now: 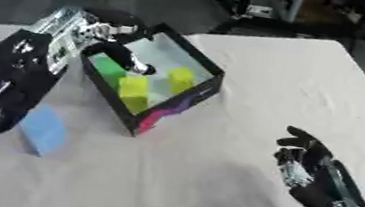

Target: Pick up objects on the table and place them in the box.

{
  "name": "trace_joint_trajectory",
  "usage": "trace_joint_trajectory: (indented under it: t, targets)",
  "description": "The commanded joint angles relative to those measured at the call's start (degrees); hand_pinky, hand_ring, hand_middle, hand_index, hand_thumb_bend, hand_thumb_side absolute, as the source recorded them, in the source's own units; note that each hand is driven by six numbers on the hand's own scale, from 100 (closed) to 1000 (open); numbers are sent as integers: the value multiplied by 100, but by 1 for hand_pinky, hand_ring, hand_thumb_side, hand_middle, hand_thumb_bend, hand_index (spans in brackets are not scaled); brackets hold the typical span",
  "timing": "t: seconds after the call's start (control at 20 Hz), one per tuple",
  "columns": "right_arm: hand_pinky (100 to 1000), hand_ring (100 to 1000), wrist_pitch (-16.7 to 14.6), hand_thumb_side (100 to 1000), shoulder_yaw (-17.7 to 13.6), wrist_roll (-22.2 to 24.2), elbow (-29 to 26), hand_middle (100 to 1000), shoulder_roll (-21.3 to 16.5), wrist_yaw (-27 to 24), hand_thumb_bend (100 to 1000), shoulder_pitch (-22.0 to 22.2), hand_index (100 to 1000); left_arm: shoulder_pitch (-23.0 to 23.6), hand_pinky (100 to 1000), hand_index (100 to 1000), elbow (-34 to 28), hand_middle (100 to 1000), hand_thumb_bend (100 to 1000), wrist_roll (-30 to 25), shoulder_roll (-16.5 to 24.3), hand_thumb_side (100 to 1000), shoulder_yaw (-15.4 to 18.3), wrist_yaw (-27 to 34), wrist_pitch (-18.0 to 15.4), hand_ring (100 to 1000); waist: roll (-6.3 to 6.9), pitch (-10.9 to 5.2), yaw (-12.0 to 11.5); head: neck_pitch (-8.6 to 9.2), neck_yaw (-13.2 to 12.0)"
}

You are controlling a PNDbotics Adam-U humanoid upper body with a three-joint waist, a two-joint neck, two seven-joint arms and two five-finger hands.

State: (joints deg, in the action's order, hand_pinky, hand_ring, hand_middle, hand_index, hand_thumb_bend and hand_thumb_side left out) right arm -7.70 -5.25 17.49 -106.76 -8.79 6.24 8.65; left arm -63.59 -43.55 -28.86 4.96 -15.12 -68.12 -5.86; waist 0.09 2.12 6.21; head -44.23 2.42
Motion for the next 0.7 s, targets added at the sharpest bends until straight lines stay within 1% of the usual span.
trace_joint_trajectory:
  t: [0.05, 0.1, 0.15, 0.25, 0.4, 0.55, 0.7]
  targets:
    - [827, 662, -9, 422, -10, 13, -44, 696, -44, -38, 100, -24, 891, -101, 770, 883, 83, 769, 257, 336, -16, 694, 87, -333, -13, 725, -63, -64, -17, 11, 8]
    - [827, 662, -1, 422, -40, -6, -37, 696, -38, -30, 100, 0, 891, -155, 769, 877, 32, 759, 251, 434, 53, 690, 114, -355, -63, 718, -52, -79, -92, 11, 72]
    - [827, 662, 4, 422, -68, -27, -33, 696, -36, -17, 100, 16, 891, -186, 770, 875, -66, 754, 247, 526, 159, 680, 73, -322, -131, 715, -41, -84, -152, 11, 117]
    - [827, 662, 10, 422, -91, -54, -28, 696, -42, 8, 100, 31, 891, -144, 773, 874, -333, 747, 245, 620, 433, 665, -116, -176, -302, 715, -21, -90, -205, 11, 151]
    - [827, 662, 12, 420, -110, -82, -29, 696, -57, 30, 100, 42, 891, -12, 777, 880, -778, 750, 252, 425, 879, 646, -473, 92, -577, 721, 3, -95, -234, 11, 183]
    - [827, 662, 14, 420, -127, -103, -28, 696, -73, 48, 100, 56, 891, 151, 780, 881, -1250, 751, 280, 144, 1351, 640, -812, 382, -868, 724, 27, -103, -267, 11, 235]
    - [827, 662, 14, 419, -140, -116, -28, 696, -88, 70, 100, 70, 891, 332, 780, 877, -1732, 746, 294, -156, 1839, 648, -946, 682, -1169, 722, 51, -109, -298, 11, 280]
